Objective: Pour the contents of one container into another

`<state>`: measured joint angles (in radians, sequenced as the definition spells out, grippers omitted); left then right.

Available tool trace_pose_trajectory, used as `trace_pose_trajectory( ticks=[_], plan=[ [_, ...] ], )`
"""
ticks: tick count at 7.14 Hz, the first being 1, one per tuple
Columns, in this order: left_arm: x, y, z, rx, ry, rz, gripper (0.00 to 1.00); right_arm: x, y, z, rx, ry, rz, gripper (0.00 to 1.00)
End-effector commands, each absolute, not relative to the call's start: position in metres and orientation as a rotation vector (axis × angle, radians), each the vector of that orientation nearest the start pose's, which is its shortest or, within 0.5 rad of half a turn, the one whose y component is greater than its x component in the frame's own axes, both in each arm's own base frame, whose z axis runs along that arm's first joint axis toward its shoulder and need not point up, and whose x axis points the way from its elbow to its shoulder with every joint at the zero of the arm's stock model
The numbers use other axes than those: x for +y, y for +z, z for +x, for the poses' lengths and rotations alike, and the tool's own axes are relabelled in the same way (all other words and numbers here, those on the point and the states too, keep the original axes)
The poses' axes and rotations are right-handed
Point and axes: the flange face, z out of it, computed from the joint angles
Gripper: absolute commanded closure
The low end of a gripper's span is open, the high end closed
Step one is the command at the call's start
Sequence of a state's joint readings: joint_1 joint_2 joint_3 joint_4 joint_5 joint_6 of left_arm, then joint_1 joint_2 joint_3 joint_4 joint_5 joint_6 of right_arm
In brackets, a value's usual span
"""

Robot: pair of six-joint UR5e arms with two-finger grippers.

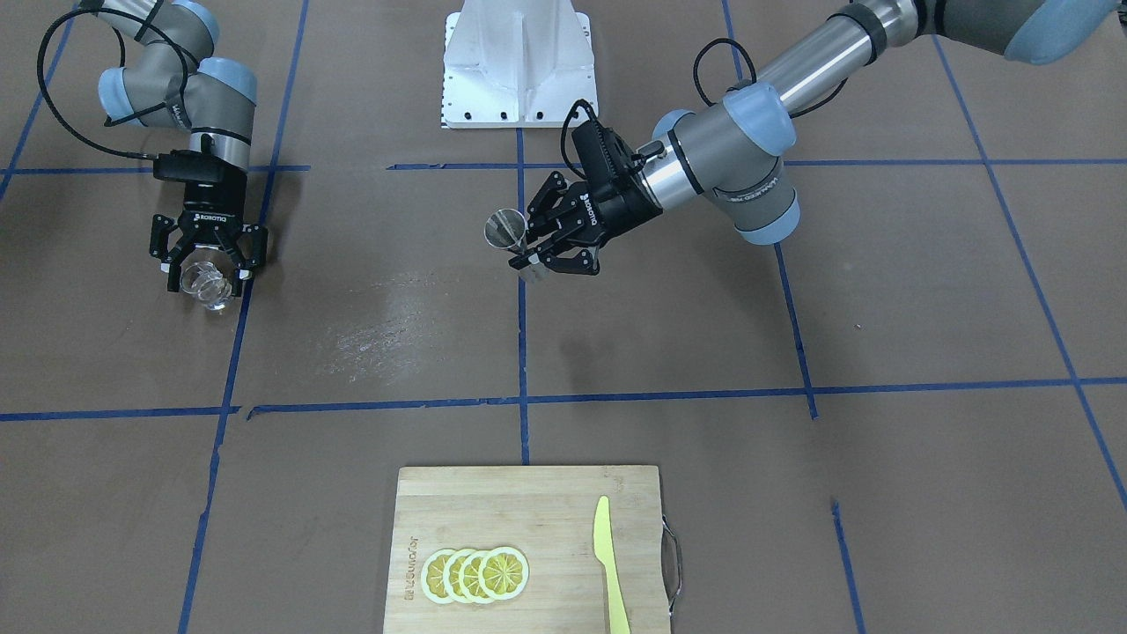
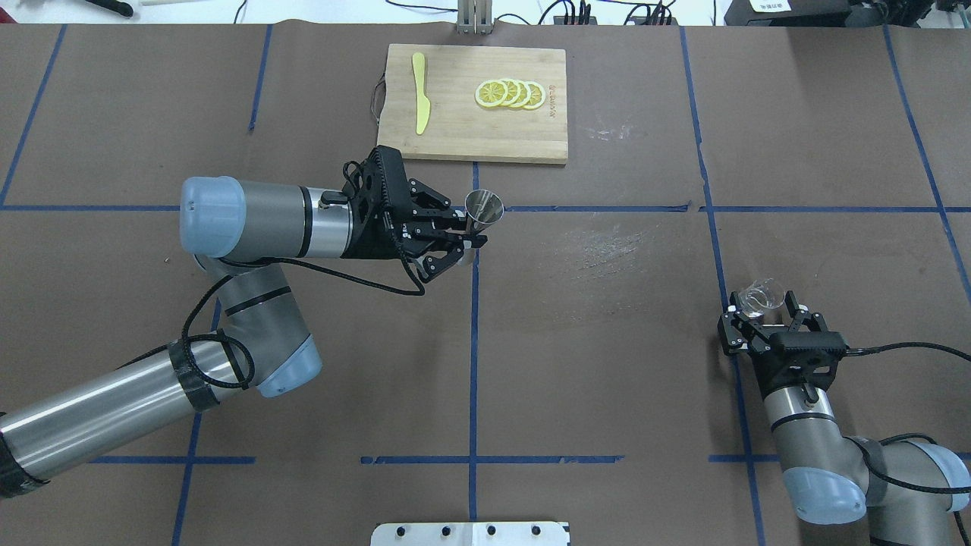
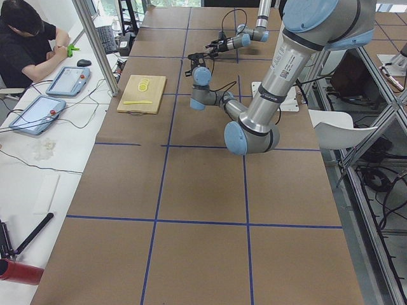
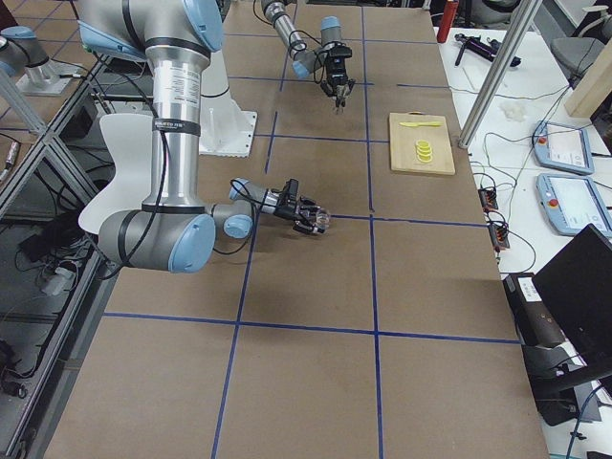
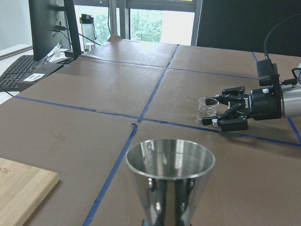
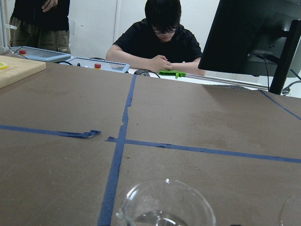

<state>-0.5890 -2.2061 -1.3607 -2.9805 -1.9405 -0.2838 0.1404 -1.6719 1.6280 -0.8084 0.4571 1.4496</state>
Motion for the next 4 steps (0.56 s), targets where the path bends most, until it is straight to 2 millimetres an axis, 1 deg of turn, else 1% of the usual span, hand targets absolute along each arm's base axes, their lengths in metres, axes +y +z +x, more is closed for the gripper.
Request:
trace_pose_trajectory(
  ticks=[1,2,4],
  plan=[
    [-0.4545,0.2228,0.505,1.329,0.821,1.356,1.0,-0.2845,0.5612,-0.4248,-0.515,0.426,1.138,0.31],
    [-0.4545,0.2228,0.505,1.329,0.821,1.356,1.0,-0.2845,0.5596,-0.4247,-0.518,0.428,1.138,0.46],
    [-0.4545,0.2228,0.505,1.329,0.821,1.356,1.0,-0.2852,0.5634,-0.4245,-0.511,0.425,1.139,0.46]
  ],
)
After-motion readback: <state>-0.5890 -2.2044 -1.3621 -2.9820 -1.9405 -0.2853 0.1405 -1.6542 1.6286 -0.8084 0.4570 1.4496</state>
